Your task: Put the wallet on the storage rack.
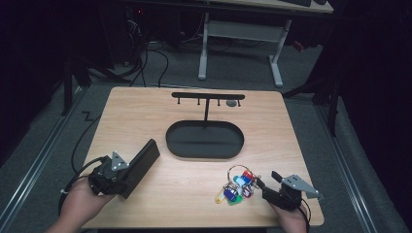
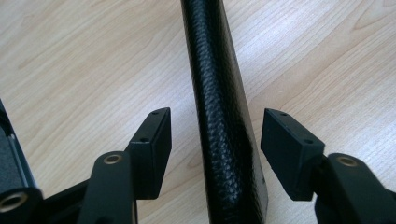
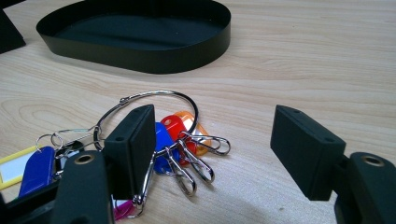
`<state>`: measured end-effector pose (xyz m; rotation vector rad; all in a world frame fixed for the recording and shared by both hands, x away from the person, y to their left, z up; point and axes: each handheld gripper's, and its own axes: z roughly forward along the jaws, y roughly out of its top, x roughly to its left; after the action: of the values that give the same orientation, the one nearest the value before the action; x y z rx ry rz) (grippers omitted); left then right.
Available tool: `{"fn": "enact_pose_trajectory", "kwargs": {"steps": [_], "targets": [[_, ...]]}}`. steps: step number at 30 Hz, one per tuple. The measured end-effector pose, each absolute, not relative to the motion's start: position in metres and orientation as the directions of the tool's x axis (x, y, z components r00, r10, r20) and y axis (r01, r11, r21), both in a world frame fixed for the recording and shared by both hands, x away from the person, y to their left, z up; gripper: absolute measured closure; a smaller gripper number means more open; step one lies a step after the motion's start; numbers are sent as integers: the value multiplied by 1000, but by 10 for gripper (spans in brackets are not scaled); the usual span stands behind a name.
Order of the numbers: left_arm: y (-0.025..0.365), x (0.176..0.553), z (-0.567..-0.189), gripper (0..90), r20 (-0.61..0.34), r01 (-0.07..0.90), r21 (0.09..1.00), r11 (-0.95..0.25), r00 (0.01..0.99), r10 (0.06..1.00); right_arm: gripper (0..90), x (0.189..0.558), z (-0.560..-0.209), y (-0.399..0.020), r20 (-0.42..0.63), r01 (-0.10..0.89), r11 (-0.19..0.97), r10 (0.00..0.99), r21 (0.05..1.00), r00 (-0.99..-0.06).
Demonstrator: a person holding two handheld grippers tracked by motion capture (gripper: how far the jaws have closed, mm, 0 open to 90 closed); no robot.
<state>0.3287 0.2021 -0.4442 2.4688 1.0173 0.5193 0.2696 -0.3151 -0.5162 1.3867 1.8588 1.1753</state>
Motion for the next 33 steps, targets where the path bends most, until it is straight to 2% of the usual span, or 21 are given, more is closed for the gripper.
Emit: {"fn": "enact_pose_trajectory", "kwargs": {"steps": [9,18,33], "targets": [[201,339,-445,443,163,596,470,-651,666,727,315,270,-516,-315,83,478,90,941,874,-328],[194,349,-444,539,158,590,414,-693,703,693,315,270,-517,-315,85,483,90,940,871,-329],[190,357,-436,696,140,596,391,-701,715,685,315,271,-518,-315,91,485,87,939,870,-331]]}}
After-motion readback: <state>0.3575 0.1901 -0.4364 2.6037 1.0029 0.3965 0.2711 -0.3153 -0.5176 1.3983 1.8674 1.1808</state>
